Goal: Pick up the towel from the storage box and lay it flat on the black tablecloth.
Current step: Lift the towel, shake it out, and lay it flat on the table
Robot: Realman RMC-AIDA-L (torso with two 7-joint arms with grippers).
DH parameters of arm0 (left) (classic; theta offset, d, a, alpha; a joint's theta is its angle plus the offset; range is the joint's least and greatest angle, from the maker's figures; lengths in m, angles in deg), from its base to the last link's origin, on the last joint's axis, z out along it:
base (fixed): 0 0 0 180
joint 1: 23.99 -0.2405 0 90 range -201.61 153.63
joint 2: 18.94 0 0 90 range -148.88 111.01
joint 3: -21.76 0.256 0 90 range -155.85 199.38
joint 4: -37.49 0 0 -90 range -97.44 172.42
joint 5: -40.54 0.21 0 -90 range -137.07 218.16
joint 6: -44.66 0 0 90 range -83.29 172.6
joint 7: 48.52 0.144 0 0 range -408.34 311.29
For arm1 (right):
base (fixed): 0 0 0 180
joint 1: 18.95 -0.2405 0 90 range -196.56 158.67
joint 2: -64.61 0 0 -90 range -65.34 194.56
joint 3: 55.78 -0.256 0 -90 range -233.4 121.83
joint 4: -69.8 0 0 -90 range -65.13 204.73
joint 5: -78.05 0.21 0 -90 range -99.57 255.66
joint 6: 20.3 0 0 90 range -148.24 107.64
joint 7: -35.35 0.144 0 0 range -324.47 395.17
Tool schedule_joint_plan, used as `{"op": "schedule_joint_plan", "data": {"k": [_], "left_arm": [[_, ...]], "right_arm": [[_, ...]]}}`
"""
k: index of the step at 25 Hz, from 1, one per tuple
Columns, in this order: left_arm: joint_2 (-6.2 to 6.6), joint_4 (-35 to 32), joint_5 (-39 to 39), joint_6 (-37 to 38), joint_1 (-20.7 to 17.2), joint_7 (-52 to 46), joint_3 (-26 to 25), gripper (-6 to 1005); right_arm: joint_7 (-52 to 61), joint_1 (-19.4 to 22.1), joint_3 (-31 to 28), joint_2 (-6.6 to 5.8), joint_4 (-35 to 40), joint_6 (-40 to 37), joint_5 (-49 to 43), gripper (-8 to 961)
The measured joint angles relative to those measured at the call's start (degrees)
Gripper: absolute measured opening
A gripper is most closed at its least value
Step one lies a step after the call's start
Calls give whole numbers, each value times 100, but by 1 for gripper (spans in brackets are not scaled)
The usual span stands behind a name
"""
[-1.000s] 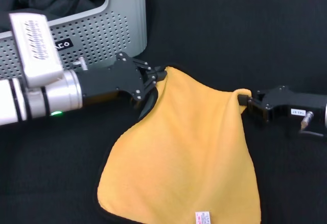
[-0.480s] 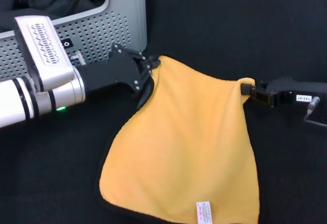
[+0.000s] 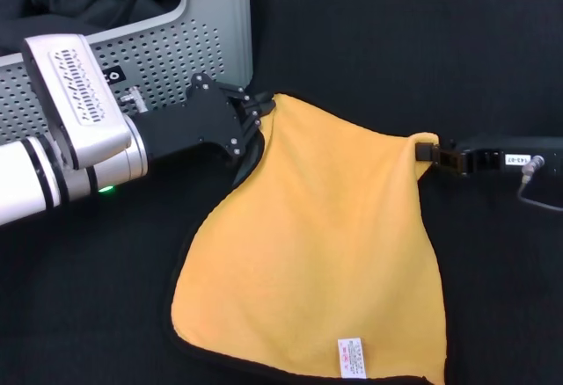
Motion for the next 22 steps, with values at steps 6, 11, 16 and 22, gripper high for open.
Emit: {"op": "schedule_joint_plan", "data": {"k": [6, 11, 16, 22], "left_arm": [[-5, 78, -256, -9, -42, 205, -4, 21], [-5, 99, -270, -117, -43, 231, -3, 21], [-33, 171, -298, -214, -28, 452, -3, 23], [-39, 171, -386, -227, -43, 560, -6, 24]], "right_arm": [[763, -157, 21, 45, 334, -229, -657, 3], [1488, -165, -13, 149, 866, -413, -1493, 3], [1706, -238, -7, 153, 939, -438, -1674, 4], [1783, -312, -8, 150, 1010, -447, -1757, 4]]}}
